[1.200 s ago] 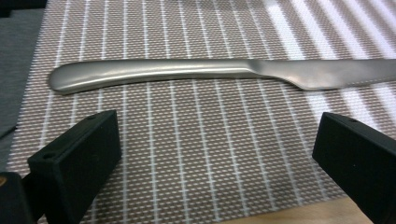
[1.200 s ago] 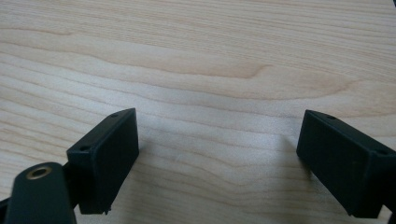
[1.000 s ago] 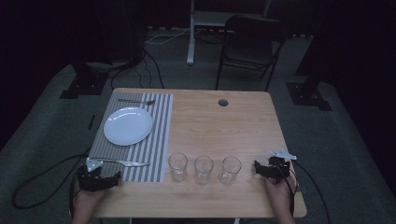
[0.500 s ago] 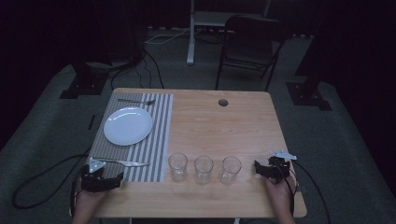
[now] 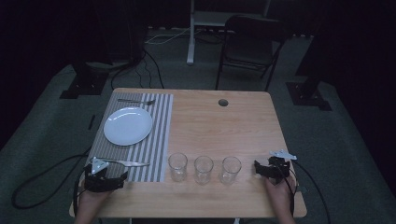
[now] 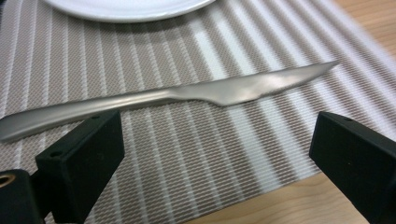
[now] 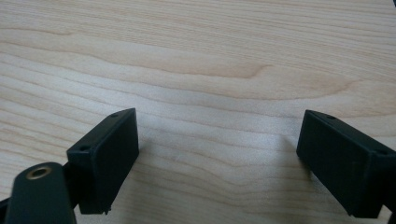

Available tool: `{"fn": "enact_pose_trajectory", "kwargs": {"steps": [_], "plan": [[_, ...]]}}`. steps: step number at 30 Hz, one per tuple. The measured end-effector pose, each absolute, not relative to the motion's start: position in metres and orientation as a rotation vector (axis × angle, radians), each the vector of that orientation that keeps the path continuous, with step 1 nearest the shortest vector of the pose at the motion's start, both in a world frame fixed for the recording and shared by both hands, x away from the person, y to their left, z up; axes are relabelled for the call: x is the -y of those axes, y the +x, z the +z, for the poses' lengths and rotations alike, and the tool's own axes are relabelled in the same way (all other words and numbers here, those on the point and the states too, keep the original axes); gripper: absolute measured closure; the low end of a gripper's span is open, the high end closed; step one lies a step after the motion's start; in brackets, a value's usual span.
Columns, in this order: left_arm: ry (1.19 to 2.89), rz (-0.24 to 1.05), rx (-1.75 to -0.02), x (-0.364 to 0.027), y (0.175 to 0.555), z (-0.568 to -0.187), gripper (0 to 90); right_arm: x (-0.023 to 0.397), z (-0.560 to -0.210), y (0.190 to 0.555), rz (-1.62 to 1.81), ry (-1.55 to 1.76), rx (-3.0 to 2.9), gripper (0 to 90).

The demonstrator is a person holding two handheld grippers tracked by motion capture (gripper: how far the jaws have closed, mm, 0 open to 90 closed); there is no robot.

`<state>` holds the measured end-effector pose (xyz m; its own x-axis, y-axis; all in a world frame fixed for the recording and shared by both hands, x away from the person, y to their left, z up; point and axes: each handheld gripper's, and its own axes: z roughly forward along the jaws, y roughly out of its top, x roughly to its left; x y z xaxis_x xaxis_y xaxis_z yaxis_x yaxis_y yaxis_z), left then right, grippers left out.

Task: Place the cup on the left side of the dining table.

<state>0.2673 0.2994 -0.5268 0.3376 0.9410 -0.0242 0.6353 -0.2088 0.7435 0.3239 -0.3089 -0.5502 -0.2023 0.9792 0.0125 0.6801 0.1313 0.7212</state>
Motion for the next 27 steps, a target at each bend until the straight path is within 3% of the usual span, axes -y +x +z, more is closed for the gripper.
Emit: {"fn": "enact_pose_trajectory", "kwargs": {"steps": [27], "plan": [[1.923, 0.542, -1.238, -0.271, 0.266, -0.510, 3.8, 0.309, -0.550, 0.324, 0.841, 1.593, -1.945, 12.4]]}}
